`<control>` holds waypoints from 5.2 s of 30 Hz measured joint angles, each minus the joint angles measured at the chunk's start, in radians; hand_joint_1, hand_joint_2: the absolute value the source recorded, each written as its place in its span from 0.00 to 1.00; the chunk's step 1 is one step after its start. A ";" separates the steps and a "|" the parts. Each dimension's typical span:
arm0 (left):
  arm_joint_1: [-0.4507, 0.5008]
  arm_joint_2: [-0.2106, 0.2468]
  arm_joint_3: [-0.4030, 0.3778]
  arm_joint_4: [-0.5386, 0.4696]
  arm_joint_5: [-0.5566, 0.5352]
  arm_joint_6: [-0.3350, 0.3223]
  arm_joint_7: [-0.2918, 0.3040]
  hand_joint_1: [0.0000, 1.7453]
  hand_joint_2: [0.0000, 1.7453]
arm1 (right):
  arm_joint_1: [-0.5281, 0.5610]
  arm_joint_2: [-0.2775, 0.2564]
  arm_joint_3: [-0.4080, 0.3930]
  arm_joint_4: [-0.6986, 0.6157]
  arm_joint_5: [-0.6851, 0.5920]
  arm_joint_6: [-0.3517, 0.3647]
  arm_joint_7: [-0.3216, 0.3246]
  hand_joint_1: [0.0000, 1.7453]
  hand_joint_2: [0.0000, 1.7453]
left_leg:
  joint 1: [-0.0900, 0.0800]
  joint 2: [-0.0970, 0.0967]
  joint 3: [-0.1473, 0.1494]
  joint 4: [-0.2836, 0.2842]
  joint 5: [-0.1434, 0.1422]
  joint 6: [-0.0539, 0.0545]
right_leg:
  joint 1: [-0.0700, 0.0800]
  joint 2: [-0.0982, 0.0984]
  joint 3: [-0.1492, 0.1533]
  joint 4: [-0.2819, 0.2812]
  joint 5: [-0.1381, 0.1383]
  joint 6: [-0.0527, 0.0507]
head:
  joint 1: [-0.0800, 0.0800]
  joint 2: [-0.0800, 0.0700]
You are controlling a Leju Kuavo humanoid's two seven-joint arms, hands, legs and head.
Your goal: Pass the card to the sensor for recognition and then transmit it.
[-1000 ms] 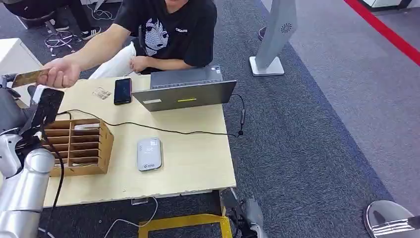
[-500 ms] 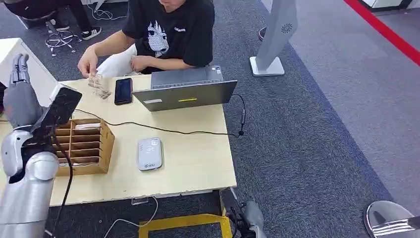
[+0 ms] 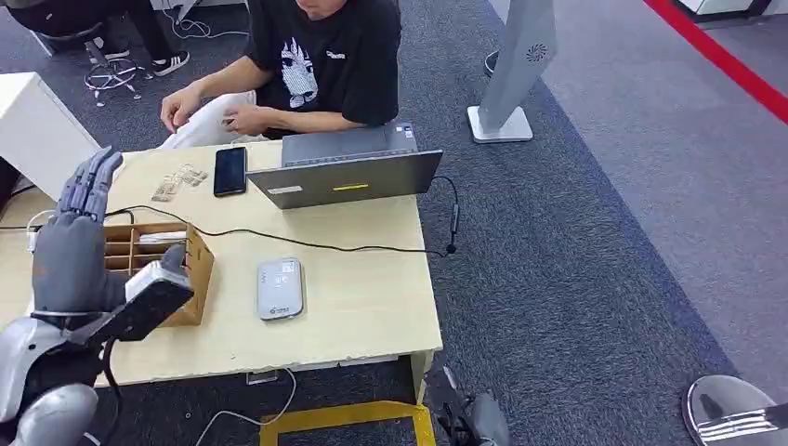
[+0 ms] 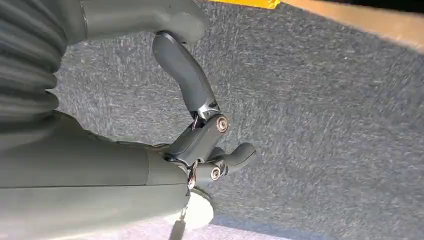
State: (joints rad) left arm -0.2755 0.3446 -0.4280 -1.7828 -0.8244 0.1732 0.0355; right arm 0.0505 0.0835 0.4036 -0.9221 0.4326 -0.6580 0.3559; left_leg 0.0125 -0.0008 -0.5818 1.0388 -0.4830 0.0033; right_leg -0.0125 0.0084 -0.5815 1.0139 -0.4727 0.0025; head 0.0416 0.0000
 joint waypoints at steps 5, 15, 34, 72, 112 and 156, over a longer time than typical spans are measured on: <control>0.170 0.134 0.000 -0.138 -0.084 0.017 0.049 0.00 1.00 | 0.056 -0.006 -0.029 -0.086 0.029 0.015 0.044 0.00 1.00 | 0.000 0.001 0.000 -0.001 -0.001 -0.001 | 0.000 0.001 0.000 0.000 -0.001 0.000 | 0.000 0.000; 0.542 0.307 0.087 -0.294 -0.156 0.032 0.137 0.00 1.00 | 0.132 -0.014 -0.095 -0.187 0.074 0.034 0.062 0.00 1.00 | 0.000 0.000 0.000 -0.001 -0.003 0.000 | 0.000 -0.001 0.000 -0.001 -0.002 0.001 | 0.000 0.000; 0.552 0.267 0.353 -0.160 0.044 -0.101 0.187 0.00 1.00 | 0.140 -0.001 -0.157 -0.216 0.159 0.046 0.072 0.00 1.00 | 0.000 -0.001 0.000 -0.001 -0.002 0.000 | 0.000 -0.002 0.001 0.000 -0.002 0.000 | 0.000 0.000; -0.014 0.050 0.103 0.385 -0.028 -0.230 0.071 0.00 1.00 | 0.008 0.043 -0.137 -0.098 0.140 0.032 0.061 0.00 1.00 | -0.001 -0.002 0.000 0.001 0.000 0.000 | 0.000 -0.002 0.001 0.000 0.000 0.000 | 0.000 0.000; -0.032 0.619 -0.224 0.079 0.474 -0.529 -0.008 0.00 1.00 | -0.040 0.045 -0.124 -0.003 0.056 0.028 -0.027 0.00 1.00 | 0.000 0.001 0.000 0.000 0.000 0.000 | 0.000 0.000 0.000 0.000 0.000 0.000 | 0.000 0.000; 0.068 0.426 -0.097 0.281 0.265 -0.406 -0.007 0.00 1.00 | -0.053 0.042 -0.052 0.023 0.006 0.012 -0.060 0.00 1.00 | 0.000 0.000 0.000 0.000 0.000 0.000 | 0.000 0.000 0.000 0.000 0.000 0.000 | 0.000 0.000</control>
State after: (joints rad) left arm -0.2072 0.7706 -0.5245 -1.5015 -0.5593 -0.2331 0.0286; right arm -0.0027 0.1251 0.3517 -0.8991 0.4383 -0.6458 0.2960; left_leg 0.0124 -0.0005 -0.5817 1.0391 -0.4832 0.0030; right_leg -0.0125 0.0084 -0.5815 1.0139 -0.4727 0.0024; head 0.0412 0.0000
